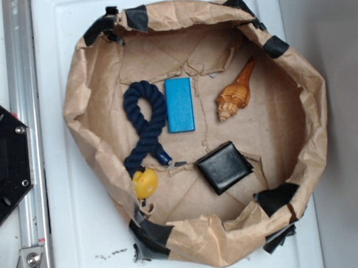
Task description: Grab the shell.
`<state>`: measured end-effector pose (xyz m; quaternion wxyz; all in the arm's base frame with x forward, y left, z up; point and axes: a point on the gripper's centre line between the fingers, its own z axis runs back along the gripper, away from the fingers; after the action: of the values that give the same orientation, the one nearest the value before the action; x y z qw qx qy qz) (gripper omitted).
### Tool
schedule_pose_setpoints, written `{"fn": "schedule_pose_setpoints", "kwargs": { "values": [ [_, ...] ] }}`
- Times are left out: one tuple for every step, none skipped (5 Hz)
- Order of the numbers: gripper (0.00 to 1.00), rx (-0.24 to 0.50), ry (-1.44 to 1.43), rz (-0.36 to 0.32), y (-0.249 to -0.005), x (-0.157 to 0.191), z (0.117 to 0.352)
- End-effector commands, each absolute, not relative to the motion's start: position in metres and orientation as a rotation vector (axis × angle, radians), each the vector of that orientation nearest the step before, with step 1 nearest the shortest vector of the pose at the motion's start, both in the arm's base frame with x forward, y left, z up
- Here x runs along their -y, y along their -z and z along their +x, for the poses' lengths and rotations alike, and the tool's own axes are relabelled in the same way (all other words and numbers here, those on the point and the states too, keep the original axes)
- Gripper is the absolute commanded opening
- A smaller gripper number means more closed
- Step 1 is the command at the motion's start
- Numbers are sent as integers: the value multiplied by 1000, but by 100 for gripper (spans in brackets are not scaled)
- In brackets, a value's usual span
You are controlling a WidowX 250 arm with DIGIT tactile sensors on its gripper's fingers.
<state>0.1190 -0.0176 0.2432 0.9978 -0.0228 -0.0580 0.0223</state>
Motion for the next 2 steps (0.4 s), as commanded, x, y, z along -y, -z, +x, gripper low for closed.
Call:
{"fn": "schedule_pose_setpoints", "kwargs": {
  "values": [
    [100,116,-45,-46,-243,18,119],
    [100,142,-286,6,-193,5,169]
  ]
}}
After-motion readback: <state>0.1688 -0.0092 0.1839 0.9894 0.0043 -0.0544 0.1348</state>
